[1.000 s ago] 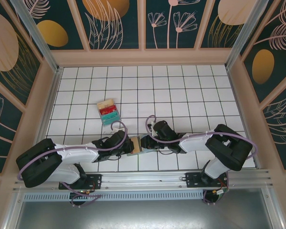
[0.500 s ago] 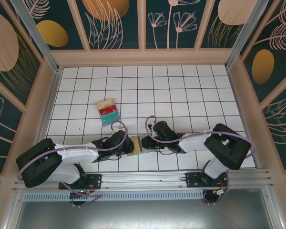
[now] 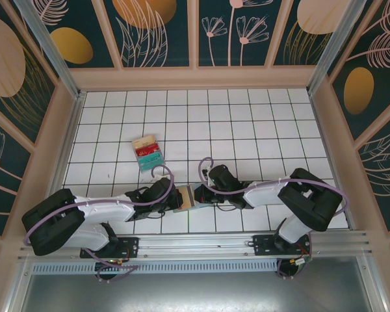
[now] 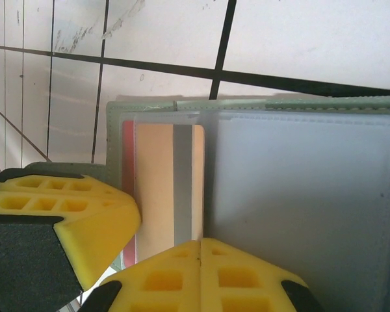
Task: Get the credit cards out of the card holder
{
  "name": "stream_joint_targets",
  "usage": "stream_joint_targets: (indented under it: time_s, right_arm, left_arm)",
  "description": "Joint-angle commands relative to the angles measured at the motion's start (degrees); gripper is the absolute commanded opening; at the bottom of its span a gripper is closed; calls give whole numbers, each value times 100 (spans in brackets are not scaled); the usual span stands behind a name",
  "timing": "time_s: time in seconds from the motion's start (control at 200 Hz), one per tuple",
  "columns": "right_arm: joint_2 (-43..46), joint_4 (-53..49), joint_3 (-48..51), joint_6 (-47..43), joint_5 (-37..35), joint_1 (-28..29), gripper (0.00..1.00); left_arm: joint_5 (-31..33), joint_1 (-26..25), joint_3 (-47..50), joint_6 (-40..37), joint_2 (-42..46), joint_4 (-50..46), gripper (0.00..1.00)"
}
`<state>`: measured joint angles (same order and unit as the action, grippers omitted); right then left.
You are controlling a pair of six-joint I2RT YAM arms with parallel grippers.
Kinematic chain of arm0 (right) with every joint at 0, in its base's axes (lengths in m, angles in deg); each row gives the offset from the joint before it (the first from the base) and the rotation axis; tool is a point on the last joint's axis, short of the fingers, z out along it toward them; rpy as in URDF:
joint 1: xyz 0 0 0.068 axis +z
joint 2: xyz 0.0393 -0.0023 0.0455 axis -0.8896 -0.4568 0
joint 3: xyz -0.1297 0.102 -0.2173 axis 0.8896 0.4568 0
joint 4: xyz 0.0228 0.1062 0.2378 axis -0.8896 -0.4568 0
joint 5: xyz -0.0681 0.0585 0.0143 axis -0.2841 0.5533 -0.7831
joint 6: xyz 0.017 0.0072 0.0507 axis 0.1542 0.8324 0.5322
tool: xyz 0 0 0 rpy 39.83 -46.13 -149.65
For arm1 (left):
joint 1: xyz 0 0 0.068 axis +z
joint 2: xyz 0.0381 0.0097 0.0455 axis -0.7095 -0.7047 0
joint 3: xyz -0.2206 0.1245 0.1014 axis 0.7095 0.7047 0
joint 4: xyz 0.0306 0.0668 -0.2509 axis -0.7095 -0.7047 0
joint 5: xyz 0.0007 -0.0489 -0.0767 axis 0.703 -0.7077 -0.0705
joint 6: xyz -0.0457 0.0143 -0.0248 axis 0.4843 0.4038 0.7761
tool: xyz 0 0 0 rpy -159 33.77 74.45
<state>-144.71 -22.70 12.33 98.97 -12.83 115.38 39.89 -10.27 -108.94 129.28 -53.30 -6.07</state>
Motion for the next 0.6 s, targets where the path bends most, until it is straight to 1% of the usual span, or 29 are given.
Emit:
stream_joint_targets:
  time_s: [0.0, 0.195, 0.28, 0.405, 0.596]
  right_arm:
    - [50, 48, 47, 34, 31, -47, 0]
    - [76, 73, 101, 60, 39, -93, 0]
    - [81, 72, 101, 67, 39, -100, 0]
    - [71, 94, 101, 73, 92, -97, 0]
    - [48, 108, 100, 76, 125, -94, 0]
  left_arm:
    - [137, -26, 113, -68, 181, -485, 7]
    - [232, -23, 200, -57, 536, -671, 7]
    - [214, -26, 193, -49, 509, -655, 8]
    - [83, -20, 145, -71, 455, -463, 10]
    - [8, -26, -16, -172, 375, -374, 10]
